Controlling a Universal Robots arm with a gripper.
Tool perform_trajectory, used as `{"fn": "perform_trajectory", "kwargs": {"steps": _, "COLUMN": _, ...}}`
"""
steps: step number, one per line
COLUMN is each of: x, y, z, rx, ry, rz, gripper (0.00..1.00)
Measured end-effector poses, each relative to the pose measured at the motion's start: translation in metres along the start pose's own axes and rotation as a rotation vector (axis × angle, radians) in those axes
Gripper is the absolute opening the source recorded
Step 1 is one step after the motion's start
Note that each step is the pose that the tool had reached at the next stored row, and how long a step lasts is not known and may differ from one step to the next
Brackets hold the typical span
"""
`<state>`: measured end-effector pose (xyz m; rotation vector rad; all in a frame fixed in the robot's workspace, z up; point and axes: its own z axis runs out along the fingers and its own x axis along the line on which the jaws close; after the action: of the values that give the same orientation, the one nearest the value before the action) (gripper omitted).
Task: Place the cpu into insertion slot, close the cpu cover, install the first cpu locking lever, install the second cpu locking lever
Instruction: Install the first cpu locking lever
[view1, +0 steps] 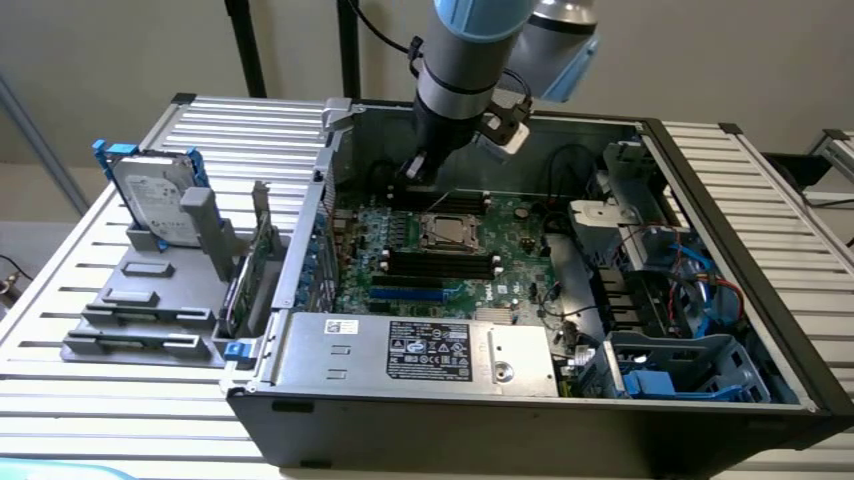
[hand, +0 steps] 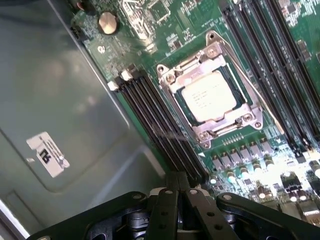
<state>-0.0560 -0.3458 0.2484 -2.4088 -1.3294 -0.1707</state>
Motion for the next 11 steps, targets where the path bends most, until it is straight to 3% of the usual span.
{"fn": "perform_trajectory", "kwargs": {"steps": 11, "x": -0.008, "y": 0.0050, "z": 0.0139, "rx": -0.0078, "ry": 0.0054, "rz": 0.006, "gripper": 0.11}}
